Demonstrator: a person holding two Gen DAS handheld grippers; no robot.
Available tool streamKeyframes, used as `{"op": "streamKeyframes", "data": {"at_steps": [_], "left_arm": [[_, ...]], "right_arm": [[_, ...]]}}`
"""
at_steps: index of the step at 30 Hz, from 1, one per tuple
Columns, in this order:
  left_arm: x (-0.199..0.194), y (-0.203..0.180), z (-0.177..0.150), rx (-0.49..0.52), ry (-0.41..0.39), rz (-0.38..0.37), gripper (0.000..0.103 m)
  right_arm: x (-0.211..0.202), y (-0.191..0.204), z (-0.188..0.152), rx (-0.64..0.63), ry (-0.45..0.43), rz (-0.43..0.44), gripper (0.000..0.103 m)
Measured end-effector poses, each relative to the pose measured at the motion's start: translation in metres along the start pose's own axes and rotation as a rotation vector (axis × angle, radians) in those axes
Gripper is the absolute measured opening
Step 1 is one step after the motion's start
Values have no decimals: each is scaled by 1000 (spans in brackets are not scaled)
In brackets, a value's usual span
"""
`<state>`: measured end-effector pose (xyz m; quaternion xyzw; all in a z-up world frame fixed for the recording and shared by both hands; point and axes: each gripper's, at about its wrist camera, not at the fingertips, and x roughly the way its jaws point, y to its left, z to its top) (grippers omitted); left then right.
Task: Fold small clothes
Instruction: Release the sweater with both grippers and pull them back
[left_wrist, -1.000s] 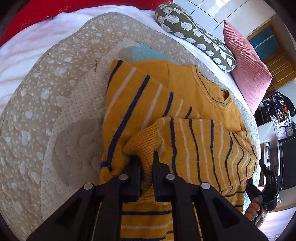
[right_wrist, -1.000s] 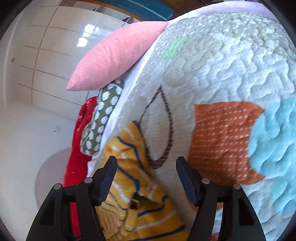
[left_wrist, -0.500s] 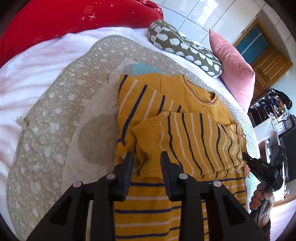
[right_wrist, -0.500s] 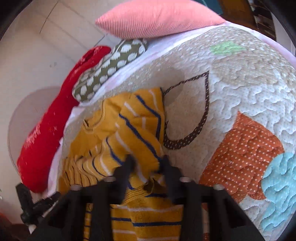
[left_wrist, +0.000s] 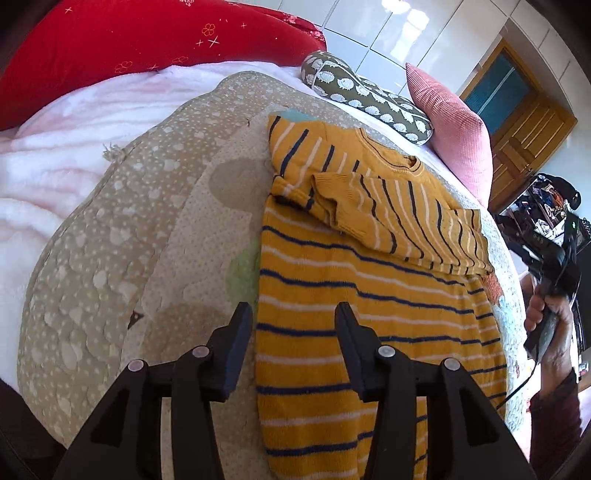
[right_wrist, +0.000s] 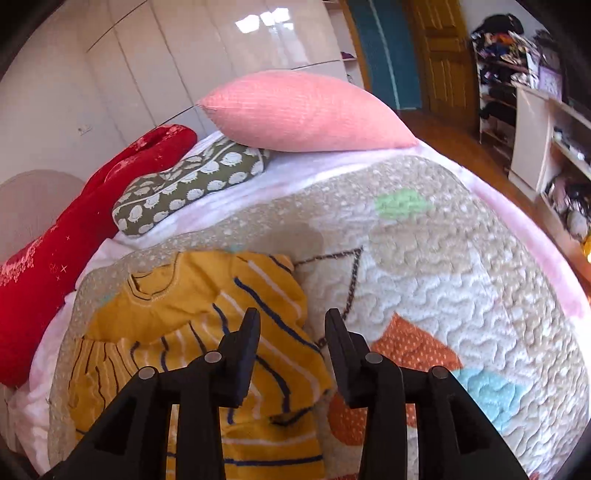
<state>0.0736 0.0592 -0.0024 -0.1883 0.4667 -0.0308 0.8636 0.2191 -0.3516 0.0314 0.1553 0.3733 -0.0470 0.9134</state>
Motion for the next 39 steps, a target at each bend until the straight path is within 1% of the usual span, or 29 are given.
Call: {"op": "streamKeyframes", "data": {"at_steps": [1,2,3,4,5,6,8,10,12,13,14,15,16,17,18,20,22,26,28,29,31,32,33,35,37,39], "left_arm": [[-2,-1,-5,0,-4,-2,45],[-4,-1,-10,-1,-6,-8,46],[-5,-2,-14,-2,-5,-15,46],[-6,-3,-18,-1,-2,-19,46],[-8,-4,-21,1,-1,-20,46],[-9,-4,-23,5,-3,-20,46],[-13,-3,-26,7,-7,-13,47],[-15,3,-26,-5,-8,-7,47],[-19,12,-28,-31,-13,-3,48],[-23,17,-30,-43,-17,-1,48],[-26,21,-31,-53,-21,2,48],[-28,24,-33,-64,-23,3,49],[-30,27,-35,-75,-23,0,49],[-31,30,-37,-84,-20,-5,49],[-32,32,-40,-90,-15,-9,49],[-32,32,-47,-97,1,-14,49],[-33,30,-55,-94,15,-27,49],[-32,24,-73,-92,55,-42,51],[-32,19,-83,-77,73,-50,52],[-32,15,-87,-69,77,-54,55],[-34,7,-95,-55,76,-66,62],[-33,4,-98,-52,80,-84,68],[-32,1,-101,-51,89,-109,72],[-28,-4,-107,-59,105,-146,74],[-28,-11,-111,-52,93,-151,79],[-26,-17,-115,-61,105,-189,83]], "right_arm": [[9,12,7,-33,25,-2,39],[22,20,12,-60,73,9,37],[38,29,14,-81,137,24,26],[56,36,15,-98,202,17,16],[74,42,15,-113,247,-7,16],[90,45,15,-120,270,-35,16],[119,40,20,-93,283,-91,16],[139,29,26,-51,273,-150,16],[135,27,32,-23,220,-204,16],[128,28,34,-22,198,-224,17],[116,28,35,-18,169,-220,17],[101,27,35,-8,145,-196,21],[84,24,30,8,137,-153,31],[68,21,23,25,146,-105,37],[54,17,13,40,166,-54,45],[24,5,-16,56,217,34,46],[-8,-7,-48,45,233,73,46],[-75,-36,-114,12,190,68,47],[-104,-51,-145,18,166,57,50],[-117,-59,-160,31,161,63,50],[-137,-73,-183,57,161,83,51],[-146,-80,-194,77,158,107,52],[-153,-85,-203,99,157,132,54],[-164,-91,-220,139,167,194,58],[-169,-90,-236,163,184,255,62],[-171,-82,-248,164,186,286,64]]}}
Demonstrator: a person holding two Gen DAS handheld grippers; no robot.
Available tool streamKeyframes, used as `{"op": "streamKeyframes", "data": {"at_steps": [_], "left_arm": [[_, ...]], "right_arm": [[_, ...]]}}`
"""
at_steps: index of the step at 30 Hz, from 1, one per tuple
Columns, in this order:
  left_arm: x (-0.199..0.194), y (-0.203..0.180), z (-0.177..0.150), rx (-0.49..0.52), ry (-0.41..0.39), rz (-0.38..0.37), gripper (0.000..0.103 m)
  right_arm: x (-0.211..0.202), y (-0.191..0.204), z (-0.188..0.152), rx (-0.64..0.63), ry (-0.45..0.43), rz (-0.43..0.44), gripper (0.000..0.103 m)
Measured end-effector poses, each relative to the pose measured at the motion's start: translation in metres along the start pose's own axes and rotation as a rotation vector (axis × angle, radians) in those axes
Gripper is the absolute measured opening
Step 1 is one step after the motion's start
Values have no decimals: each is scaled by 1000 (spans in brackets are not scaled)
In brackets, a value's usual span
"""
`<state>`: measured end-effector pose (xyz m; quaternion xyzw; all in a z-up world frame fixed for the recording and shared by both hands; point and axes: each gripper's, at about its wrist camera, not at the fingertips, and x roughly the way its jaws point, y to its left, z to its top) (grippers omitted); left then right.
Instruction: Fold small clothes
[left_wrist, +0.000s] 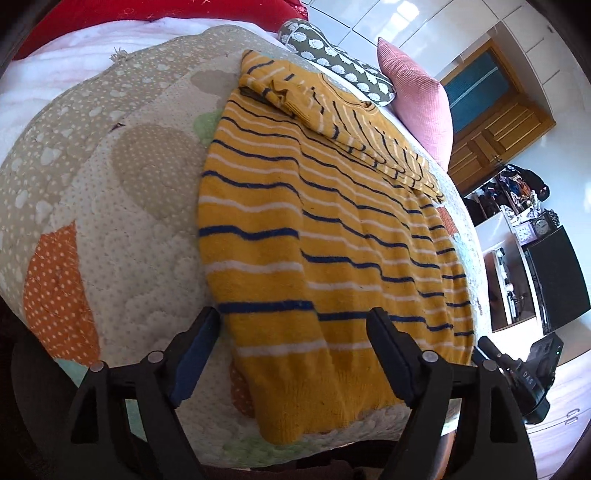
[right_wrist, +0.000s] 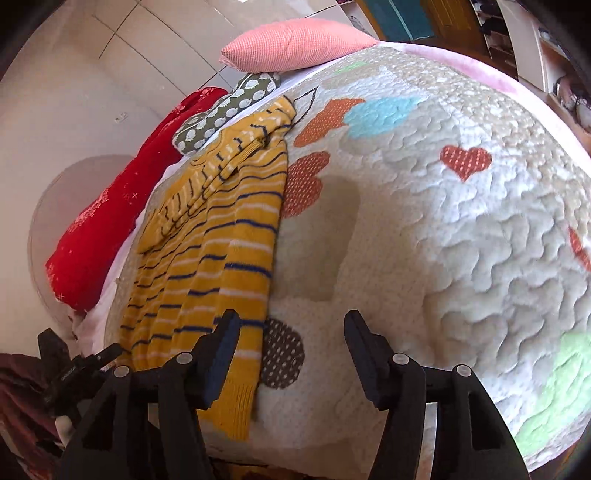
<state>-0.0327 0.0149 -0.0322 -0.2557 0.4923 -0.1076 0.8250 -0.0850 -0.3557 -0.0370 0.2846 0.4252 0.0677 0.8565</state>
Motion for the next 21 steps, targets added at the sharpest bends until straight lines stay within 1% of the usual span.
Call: {"op": "streamKeyframes", "data": {"at_steps": [2,3,4,5,6,7,8,10,13,16,17,18,19,21], "left_arm": [[5,-7,-5,4,25,-32,83],[6,-13,-8,27,28,-24,83],[6,-18,-11,54,30,-10,81],[6,-21,-14,71,35,-5,61],[7,-21,-16,81,49,-7,17],[10,-20,-15,76,77,-12,9],[9,-15,-14,50,85,-27,8],[2,-5,-12,10,64,-42,8],[-8,3,-10,-9,33,-37,8],[-7,9,-11,-35,45,-67,10],[-6,12,-12,-46,43,-72,12],[-4,14,-13,-60,40,-83,20],[-3,18,-13,-76,41,-101,25],[1,25,-10,-123,49,-169,43]], "right_arm": [[1,10,-11,-38,-12,-6,66],[3,16,-13,-62,-20,-9,67],[4,21,-15,-79,-23,-7,69],[6,25,-17,-88,-22,0,69],[9,28,-18,-90,-17,12,69],[13,32,-18,-93,-7,26,69],[16,36,-20,-100,2,32,70],[21,44,-24,-132,8,34,71],[26,51,-28,-161,26,47,71],[28,49,-31,-160,22,47,71],[29,47,-31,-149,22,51,71],[30,45,-30,-136,22,58,71],[30,43,-29,-123,21,66,71],[30,40,-28,-102,22,81,71]]}}
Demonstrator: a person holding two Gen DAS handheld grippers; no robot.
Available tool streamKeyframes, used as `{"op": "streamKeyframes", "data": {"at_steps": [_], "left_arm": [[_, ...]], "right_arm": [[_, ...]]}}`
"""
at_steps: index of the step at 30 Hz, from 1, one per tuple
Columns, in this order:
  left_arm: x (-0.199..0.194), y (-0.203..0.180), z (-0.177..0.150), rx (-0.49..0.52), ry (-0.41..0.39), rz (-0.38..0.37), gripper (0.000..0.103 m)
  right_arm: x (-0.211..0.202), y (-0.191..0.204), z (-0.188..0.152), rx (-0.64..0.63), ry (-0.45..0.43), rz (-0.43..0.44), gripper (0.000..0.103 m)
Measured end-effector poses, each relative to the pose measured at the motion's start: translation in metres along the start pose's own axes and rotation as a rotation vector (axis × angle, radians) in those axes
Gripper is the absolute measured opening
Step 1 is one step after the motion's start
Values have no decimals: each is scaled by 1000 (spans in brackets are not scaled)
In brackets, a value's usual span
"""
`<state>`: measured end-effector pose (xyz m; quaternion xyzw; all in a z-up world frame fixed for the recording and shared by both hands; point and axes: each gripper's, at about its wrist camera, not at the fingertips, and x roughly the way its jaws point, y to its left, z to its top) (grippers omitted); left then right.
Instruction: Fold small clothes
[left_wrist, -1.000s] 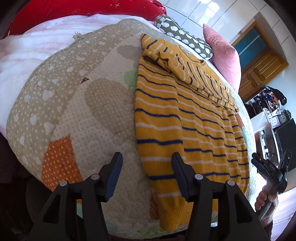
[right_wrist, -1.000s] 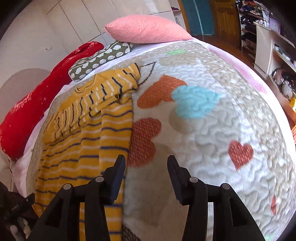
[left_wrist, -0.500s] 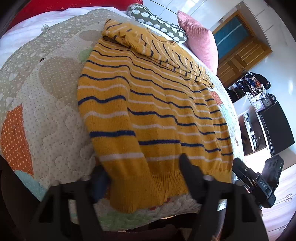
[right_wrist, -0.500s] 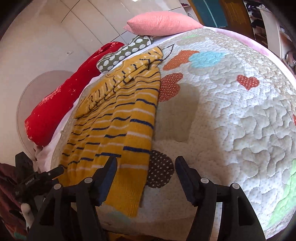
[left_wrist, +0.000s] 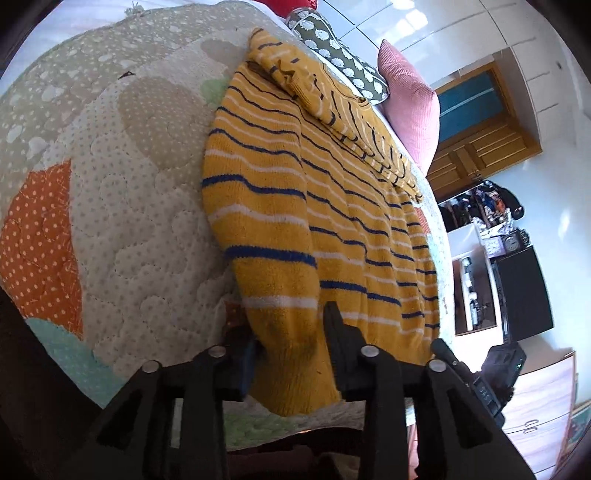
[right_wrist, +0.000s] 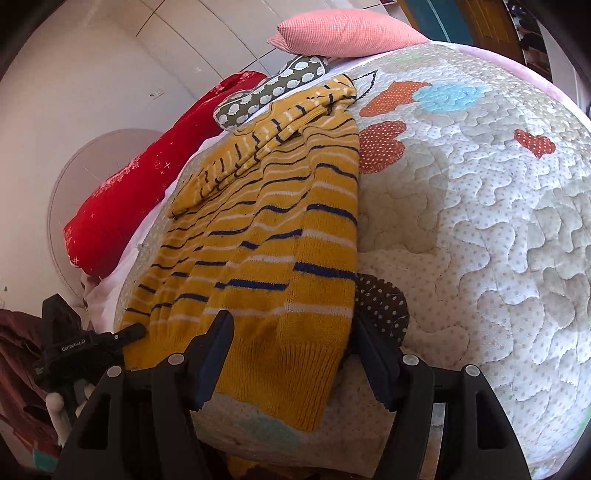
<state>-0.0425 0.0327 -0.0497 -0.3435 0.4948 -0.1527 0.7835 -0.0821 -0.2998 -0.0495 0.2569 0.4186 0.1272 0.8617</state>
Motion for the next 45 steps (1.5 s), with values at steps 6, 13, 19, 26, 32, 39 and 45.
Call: {"op": "streamKeyframes", "data": {"at_steps": [6,13,19,26,32,39,45], "left_arm": [[13,-15,14,53,17,4,58],[23,-13,10,51,57,60,10],[2,-8,9,-9,30,28,9],[-27,-35,-3,82,-43,52,8],[-41,-37,-14,103,-53,58,8],[-57,-41,-43,133,-42,64,8],[-63,-49,-69,186,-52,84,8]], "right_arm": [[2,-5,4,40,-33,28,71],[18,16,11,-37,-22,-71,65],[22,12,20,22,51,-16,12],[1,19,16,20,22,35,11],[-14,21,5,2,36,53,11],[-47,14,-9,-1,39,80,11],[-73,24,-35,-59,35,62,11]]}}
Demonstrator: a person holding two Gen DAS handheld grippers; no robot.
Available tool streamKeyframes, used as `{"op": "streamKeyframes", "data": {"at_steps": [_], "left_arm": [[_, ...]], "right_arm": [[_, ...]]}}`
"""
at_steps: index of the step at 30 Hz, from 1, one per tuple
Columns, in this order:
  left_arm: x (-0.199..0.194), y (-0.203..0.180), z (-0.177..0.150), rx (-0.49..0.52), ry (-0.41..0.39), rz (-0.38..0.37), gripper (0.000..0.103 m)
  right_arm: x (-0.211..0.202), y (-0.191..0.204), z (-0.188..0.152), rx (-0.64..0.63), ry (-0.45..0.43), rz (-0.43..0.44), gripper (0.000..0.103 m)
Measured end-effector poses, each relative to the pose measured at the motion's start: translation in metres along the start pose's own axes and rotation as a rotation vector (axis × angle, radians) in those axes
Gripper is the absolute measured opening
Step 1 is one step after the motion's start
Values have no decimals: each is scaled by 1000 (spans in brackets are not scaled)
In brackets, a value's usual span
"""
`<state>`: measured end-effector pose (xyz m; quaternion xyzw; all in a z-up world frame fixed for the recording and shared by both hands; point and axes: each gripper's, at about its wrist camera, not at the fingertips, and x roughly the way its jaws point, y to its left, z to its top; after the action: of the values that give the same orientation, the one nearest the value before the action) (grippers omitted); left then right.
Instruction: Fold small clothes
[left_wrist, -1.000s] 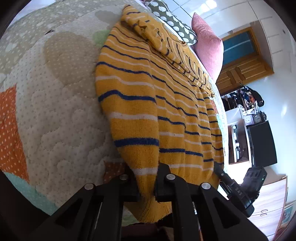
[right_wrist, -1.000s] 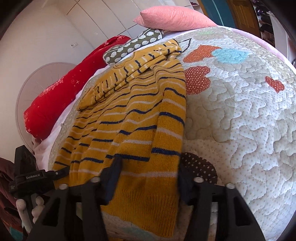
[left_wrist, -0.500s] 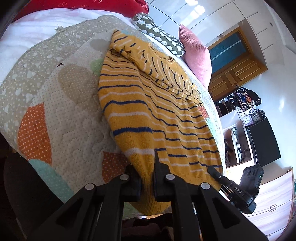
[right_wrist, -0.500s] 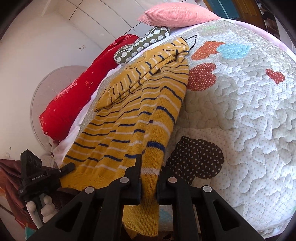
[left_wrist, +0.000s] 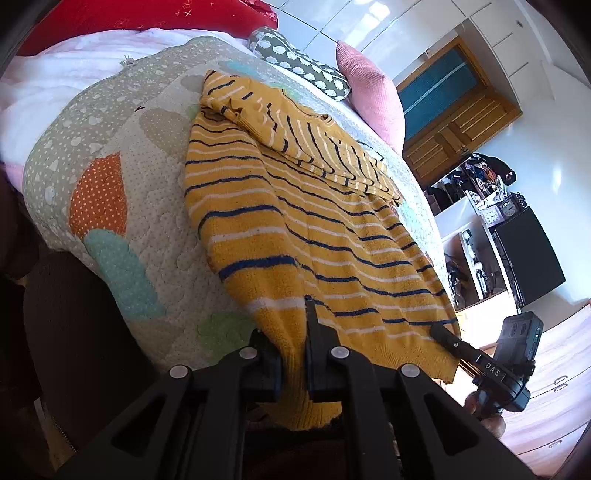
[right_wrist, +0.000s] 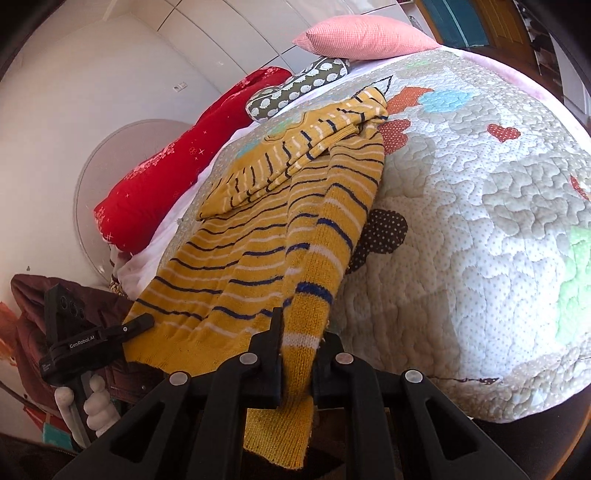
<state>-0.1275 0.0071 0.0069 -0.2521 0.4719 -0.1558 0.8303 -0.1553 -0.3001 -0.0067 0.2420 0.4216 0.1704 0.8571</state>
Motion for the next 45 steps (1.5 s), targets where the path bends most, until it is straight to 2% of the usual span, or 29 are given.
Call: {"op": "streamKeyframes", "data": {"at_steps": [3,9,17,22,32,45], "left_arm": [[4,3,10,-7,2,0,8],[6,0,36,14,-37,36,8],[13,-1,82,-4,-71,9,8],[19,-8,99,17,-79,18,8],[33,-17,126,26,-52,29,8],[37,-39,172,74,-96,37,8]], "right_arm": [[4,3,7,-21,4,-5,11],[20,18,45,-27,-32,53,11],[39,38,88,-55,-60,46,11],[43,36,98,-59,-73,28,11],[53,19,116,6,-74,47,11],[57,33,161,-32,-99,25,11]]}}
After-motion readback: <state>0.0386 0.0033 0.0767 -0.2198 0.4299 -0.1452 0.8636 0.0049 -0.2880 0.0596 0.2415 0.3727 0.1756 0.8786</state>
